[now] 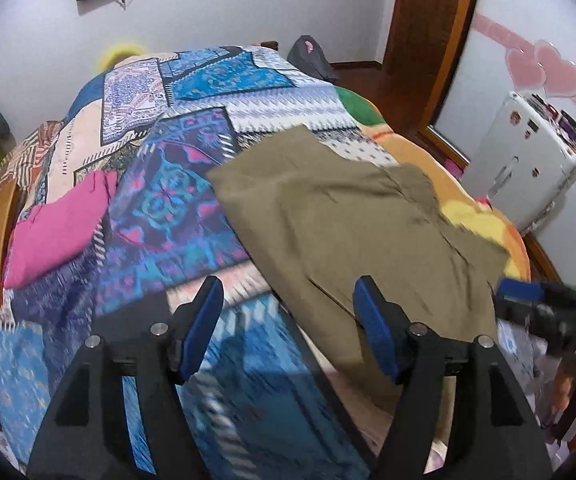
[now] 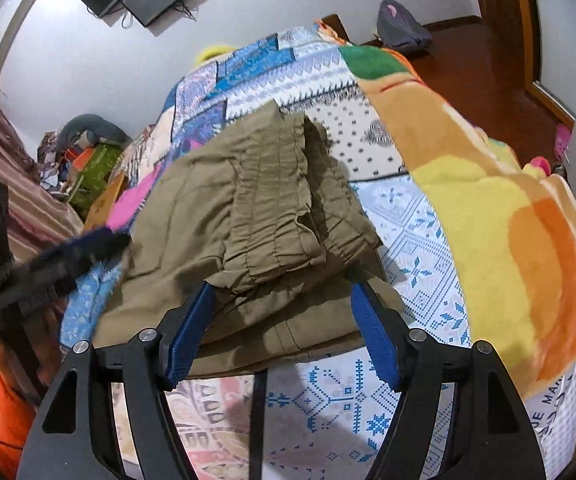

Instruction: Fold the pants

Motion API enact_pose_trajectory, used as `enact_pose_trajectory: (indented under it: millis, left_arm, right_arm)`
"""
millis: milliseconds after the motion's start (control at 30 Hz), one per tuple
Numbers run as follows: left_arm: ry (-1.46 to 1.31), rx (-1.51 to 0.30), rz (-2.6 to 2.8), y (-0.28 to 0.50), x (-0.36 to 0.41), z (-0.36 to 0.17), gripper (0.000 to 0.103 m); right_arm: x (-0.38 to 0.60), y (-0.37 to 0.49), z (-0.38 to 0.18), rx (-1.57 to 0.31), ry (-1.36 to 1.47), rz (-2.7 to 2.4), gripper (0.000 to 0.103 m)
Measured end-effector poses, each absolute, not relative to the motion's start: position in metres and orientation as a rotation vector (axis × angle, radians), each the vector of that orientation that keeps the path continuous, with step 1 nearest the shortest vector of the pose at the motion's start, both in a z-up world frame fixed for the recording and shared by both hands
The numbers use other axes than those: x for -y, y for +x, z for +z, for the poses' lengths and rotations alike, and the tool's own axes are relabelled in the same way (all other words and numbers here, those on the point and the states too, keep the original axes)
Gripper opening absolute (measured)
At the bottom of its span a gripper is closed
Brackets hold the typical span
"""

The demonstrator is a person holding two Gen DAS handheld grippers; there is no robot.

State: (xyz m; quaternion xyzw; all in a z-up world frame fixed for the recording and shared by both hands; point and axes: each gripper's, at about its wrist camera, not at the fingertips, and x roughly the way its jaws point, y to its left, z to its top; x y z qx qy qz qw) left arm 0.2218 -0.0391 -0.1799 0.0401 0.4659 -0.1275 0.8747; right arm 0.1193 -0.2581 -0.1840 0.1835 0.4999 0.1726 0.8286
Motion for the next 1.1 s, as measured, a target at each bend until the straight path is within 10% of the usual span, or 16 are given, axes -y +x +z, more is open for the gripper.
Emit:
enact_pose_trajectory:
  millis: [500,800,1100]
  left_arm:
    - [-0.123,-1.185,-0.337,0.346,0.014,-0.248,0.063]
    - [-0.096,-1.163,-0.317,0.352,0.011,-0.249,0.011]
    - [-0.004,-1.108,-0.189,0.309,-0.022,-0.235,0.008]
  right_arm:
    - [0.25,0.127,-0.196,-1.093,0.316,0.439,0.068]
    - [0.246,0.144,-0.197,-1.107,0.256,0.473,0.069]
    - [0.228,0.178,-0.195,-1.106,0.128,0.513,0.069]
